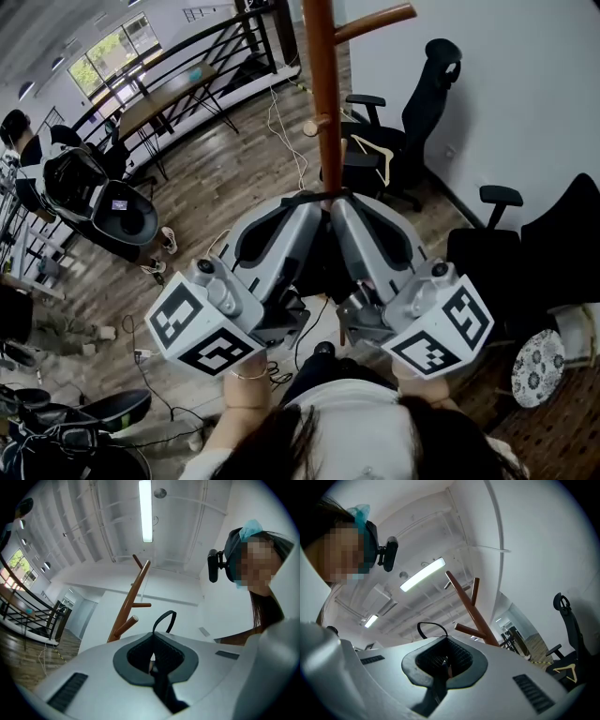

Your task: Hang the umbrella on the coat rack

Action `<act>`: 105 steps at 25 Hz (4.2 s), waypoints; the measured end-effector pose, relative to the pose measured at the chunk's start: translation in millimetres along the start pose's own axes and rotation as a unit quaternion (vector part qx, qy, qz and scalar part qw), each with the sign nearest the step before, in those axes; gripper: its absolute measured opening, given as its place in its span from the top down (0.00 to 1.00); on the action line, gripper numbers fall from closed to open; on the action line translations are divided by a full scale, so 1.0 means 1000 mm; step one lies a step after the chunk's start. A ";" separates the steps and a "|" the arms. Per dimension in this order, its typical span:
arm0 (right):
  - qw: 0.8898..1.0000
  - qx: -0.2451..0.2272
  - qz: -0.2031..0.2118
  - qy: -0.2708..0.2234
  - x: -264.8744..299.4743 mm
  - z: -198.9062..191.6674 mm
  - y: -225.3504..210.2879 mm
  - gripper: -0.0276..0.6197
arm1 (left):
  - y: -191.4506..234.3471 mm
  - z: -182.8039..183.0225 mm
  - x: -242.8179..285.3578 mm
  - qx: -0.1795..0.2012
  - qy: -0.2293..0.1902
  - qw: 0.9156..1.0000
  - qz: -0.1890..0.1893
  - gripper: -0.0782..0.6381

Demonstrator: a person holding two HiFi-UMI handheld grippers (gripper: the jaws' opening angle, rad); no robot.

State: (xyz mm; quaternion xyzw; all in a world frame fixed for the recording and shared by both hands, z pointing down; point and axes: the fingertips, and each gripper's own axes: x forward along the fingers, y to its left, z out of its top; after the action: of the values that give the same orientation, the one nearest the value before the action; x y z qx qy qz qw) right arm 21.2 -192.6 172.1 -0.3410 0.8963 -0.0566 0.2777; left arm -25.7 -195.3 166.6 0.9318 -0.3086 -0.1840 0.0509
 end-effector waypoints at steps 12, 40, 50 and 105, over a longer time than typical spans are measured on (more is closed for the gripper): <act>1.000 0.017 -0.013 -0.007 0.028 -0.002 -0.022 0.91 | 0.031 0.007 0.020 -0.006 0.021 1.000 -0.017 0.88; 0.998 0.045 -0.048 -0.002 0.052 -0.001 -0.061 0.91 | 0.065 0.003 0.056 -0.051 0.058 0.996 -0.039 0.88; 0.996 0.051 -0.068 0.006 0.056 -0.004 -0.078 0.91 | 0.077 -0.005 0.069 -0.073 0.075 0.994 -0.036 0.88; 0.980 -0.044 -0.179 0.077 0.052 -0.062 -0.127 0.91 | 0.113 -0.073 0.082 -0.123 0.123 0.982 -0.072 0.88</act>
State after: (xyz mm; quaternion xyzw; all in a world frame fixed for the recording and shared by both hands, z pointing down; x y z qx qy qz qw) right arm 30.1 -328.1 237.3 -0.5024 0.8410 -0.0923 0.1785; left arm -0.9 -336.4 232.4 0.9538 -0.2069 -0.1077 0.1894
